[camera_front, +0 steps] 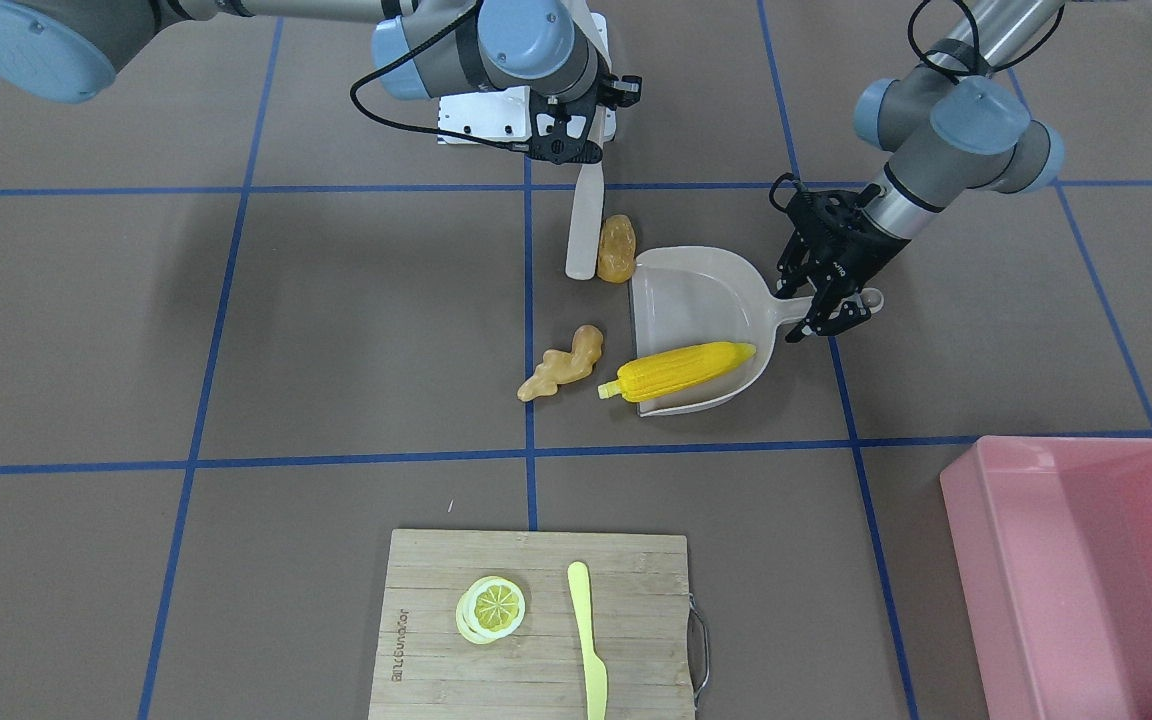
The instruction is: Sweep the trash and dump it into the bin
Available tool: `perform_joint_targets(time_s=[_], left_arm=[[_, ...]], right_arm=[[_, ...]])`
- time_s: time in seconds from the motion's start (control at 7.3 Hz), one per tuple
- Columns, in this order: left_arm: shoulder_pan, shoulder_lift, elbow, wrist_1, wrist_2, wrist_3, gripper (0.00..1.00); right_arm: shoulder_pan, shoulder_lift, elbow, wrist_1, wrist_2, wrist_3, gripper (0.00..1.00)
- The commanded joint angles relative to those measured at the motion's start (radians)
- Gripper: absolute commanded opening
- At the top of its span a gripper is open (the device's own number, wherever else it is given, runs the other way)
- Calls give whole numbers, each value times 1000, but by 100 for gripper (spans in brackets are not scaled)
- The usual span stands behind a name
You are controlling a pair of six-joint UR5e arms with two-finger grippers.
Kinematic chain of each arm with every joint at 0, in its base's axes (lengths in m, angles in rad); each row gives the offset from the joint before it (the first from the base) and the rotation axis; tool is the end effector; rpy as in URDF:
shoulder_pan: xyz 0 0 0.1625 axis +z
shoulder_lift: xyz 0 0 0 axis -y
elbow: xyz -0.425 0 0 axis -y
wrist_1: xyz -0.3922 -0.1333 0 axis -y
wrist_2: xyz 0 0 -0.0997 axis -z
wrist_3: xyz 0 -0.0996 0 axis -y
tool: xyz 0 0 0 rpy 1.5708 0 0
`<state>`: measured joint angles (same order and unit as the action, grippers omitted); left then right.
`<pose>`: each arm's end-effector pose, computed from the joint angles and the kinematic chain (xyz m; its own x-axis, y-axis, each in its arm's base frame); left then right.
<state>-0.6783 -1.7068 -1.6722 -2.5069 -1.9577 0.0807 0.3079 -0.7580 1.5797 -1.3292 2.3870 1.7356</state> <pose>0.3779 -0.4275 0.4351 0.2849 0.9559 -0.0712 -0.3253 0.1663 0.9309 -0.6332 -0.2651 0.1135 0.5224 0.2840 0.8040 0.3178 0.8101 -0.4927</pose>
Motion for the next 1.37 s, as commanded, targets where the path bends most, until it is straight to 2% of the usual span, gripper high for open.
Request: perform_joint_targets(time_s=[0.0, 0.27, 0.55, 0.69, 1.23], left_arm=[[26, 62, -49, -1, 23, 13, 51], [33, 113, -87, -3, 28, 36, 49], [49, 116, -96, -4, 48, 36, 46], [51, 125, -104, -6, 48, 36, 37], [60, 133, -116, -4, 49, 51, 9]], right_arm=[[2, 9, -12, 18, 1, 13, 0], [4, 11, 2, 18, 4, 33, 0], [22, 6, 28, 18, 35, 44, 0], [30, 0, 29, 18, 37, 45, 0], [108, -72, 45, 59, 162, 35, 0]])
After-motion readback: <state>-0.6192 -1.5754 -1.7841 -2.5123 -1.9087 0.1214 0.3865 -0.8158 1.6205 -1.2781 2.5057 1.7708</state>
